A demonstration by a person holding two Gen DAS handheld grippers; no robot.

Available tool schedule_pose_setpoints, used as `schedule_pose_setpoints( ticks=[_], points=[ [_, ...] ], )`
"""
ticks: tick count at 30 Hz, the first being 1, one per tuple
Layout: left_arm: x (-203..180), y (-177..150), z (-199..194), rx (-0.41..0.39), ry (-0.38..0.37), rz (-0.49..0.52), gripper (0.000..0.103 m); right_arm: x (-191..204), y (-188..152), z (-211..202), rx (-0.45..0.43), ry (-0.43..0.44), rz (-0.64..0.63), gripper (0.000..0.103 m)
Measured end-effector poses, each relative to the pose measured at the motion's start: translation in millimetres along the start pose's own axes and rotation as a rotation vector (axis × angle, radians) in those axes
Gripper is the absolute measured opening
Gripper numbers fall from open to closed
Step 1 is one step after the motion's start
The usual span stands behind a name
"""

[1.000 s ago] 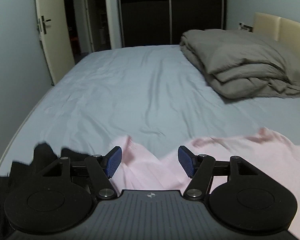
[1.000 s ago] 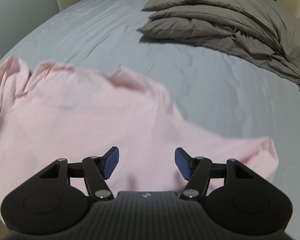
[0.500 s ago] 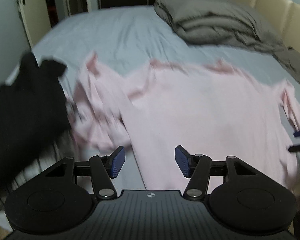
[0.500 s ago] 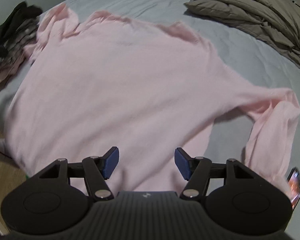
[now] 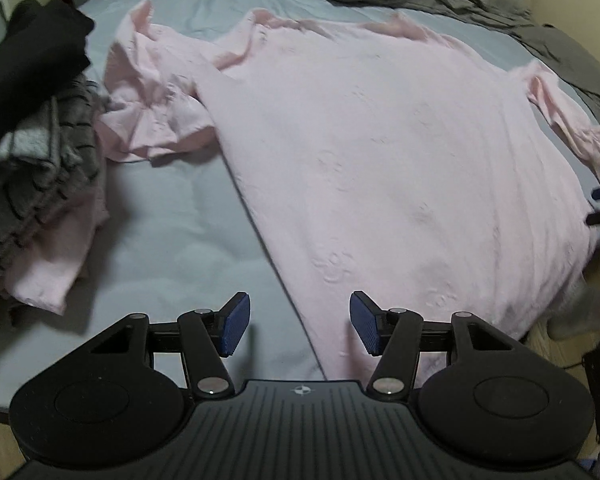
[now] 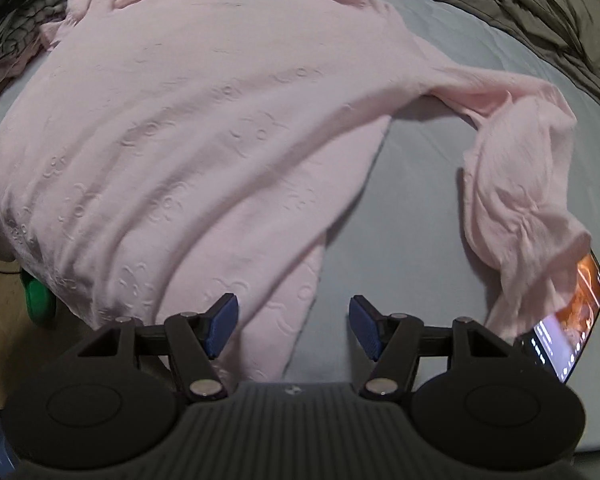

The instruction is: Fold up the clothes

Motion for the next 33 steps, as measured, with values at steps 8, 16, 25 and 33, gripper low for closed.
schedule_pose_setpoints(
  ticks=[8, 16, 25, 33],
  points=[
    [-6, -7, 11, 0.044, -0.018, 0.031, 0.054, -8, -10, 7, 0.035, 0.036, 0.063, 0.055],
    [-9, -7, 25, 0.058, -0.079, -0.024, 0.054, -9, -14, 10, 0.036, 0.042, 0.097, 0.05],
    [-24, 10, 17, 0.064, -0.058, 0.017, 0.003, 15, -9, 4, 0.052, -0.012, -0.03, 0.021],
    [-50, 40, -2, -0.044, -0.146, 0.014, 0.001, 71, 5, -8, 0.029, 0.012, -0.195, 0.048]
  ],
)
Point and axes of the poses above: each gripper's, at about its wrist camera, not at the fingertips, and z roughly the way its jaws point, x to its left, y to its top, the point moved 2 cm from there along z, roughly the way its jaws point, and after that the axes turned 15 degrees about z, right-handed, at the moved point
